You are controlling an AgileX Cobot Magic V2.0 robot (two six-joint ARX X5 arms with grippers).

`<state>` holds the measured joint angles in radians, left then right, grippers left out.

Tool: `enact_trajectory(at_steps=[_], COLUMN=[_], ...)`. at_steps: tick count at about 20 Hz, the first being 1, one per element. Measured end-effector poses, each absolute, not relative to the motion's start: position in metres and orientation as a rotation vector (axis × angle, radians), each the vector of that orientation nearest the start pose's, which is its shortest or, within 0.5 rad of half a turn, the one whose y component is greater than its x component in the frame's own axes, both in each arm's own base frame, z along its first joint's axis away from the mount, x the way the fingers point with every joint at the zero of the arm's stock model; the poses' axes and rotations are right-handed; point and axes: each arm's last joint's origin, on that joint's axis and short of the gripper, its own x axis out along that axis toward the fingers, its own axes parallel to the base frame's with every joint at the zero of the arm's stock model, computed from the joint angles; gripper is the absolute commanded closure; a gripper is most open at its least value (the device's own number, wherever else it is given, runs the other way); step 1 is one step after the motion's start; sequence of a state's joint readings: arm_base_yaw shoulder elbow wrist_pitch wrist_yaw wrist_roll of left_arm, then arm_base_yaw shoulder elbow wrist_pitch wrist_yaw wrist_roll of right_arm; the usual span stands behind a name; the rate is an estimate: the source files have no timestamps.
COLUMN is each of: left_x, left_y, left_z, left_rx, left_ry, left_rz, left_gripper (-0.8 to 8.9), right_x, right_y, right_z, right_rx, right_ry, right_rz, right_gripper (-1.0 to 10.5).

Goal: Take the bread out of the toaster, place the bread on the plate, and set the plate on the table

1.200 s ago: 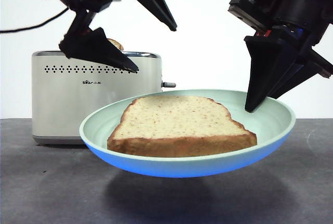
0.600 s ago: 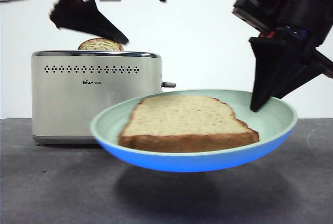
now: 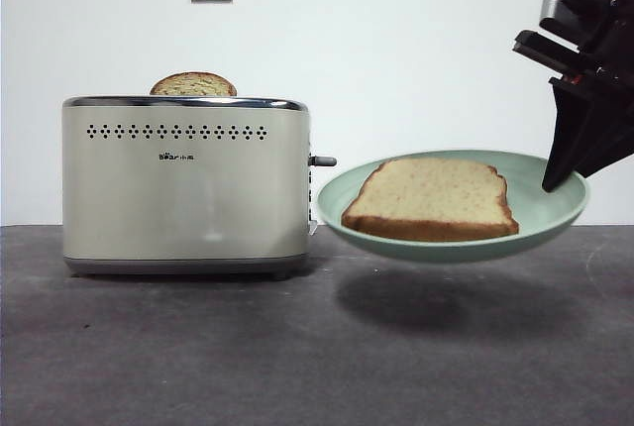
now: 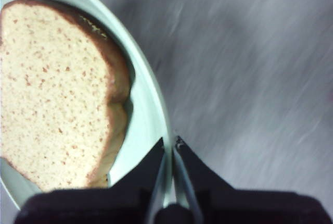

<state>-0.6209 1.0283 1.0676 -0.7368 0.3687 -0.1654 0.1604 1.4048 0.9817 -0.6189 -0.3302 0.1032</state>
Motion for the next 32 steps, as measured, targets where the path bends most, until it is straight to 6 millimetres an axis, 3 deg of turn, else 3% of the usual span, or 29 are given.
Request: enact_trajectory(at_steps=[1, 12, 16, 19, 20, 24, 29, 32], left_x=[0.156, 0.155, 0.155, 0.154, 0.154, 0.154, 0.153, 0.153], left_y=[-0.124, -0.125, -0.125, -0.124, -0.124, -0.124, -0.124, -0.123], left_z=[0.338, 0.339, 0.338, 0.337, 0.337, 0.337, 0.336, 0.335], left_rx=[-0.054, -0.053, -0.051, -0.049, -0.048, -0.049, -0.045, -0.031], left_ry=[0.796, 0.791, 0.799, 0.815, 0.818, 0.818, 0.830, 0.829], left_rz=[-0.885, -0.889, -0.888, -0.885, -0.884, -0.884, -0.883, -0.888], left_gripper=[8.29, 8.22, 8.22, 8.22, 8.22, 8.22, 8.22, 8.22], right_x=[0.272, 0.316, 0.323, 0.327, 0.327, 0.327, 0.320, 0.298], right_y=[0.050, 0.046, 0.046, 0.046, 0.046, 0.045, 0.047, 0.045], right_z=[0.235, 0.169, 0.160, 0.161, 0.161, 0.161, 0.171, 0.215], right_rx=[0.197, 0.303, 0.304, 0.275, 0.275, 0.268, 0.328, 0.312], right_ry=[1.053, 1.141, 1.127, 1.086, 1.083, 1.081, 1.103, 1.028], right_rz=[0.375, 0.328, 0.314, 0.283, 0.281, 0.268, 0.368, 0.392], right_gripper=[9.6, 9.6, 9.6, 9.5, 9.0, 4.9, 4.7, 4.7])
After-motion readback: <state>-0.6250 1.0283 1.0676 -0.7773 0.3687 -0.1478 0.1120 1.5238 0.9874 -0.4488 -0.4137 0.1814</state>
